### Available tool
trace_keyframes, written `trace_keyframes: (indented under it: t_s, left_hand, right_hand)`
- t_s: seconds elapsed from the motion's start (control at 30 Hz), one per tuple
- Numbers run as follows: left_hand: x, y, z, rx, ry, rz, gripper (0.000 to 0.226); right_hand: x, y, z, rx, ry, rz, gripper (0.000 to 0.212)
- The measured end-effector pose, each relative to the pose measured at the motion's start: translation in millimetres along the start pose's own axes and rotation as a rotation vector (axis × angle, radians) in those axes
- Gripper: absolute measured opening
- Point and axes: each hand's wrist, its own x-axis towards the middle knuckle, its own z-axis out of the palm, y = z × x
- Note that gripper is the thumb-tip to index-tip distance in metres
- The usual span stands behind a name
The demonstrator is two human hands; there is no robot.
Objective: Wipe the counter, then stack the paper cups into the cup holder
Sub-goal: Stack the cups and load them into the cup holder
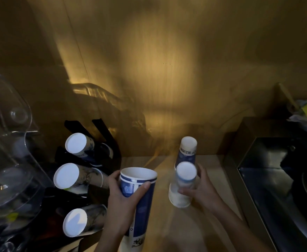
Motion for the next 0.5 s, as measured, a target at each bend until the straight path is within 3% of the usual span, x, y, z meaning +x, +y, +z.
trace_keyframes:
  t_s: [0.07, 0.13, 0.27, 0.37, 0.5]
  left_hand:
    - [-0.7, -1.9, 1.1, 0.001, -0.009, 0.003, 0.082]
    - [-0.1, -3.9, 2.8, 0.0, -0.014, -0.006, 0.073]
    - [2.0, -8.5, 9.9, 0.064, -0.042, 0.0, 0.063]
    - [3.5, -10.6, 17.1, 0.112, -0.073, 0.017, 0.071]
    - [0.9, -7.1, 25.3, 0.115, -0.134, 0.024, 0.081]
  right_hand:
    - [-3.1, 4.9, -0.6, -0.068, 0.048, 0.014, 0.101]
    - [-5.7, 4.5, -3.8, -0.139, 0.115, -0.016, 0.093]
    - [-12.8, -25.9, -7.5, -0.19, 0.153, -0.22, 0.047]
    - [-19.6, -58.2, -3.8, -0.203, 0.054, -0.314, 0.022]
    - [-27.1, -87.1, 6.8, -0.143, -0.146, -0.362, 0.02]
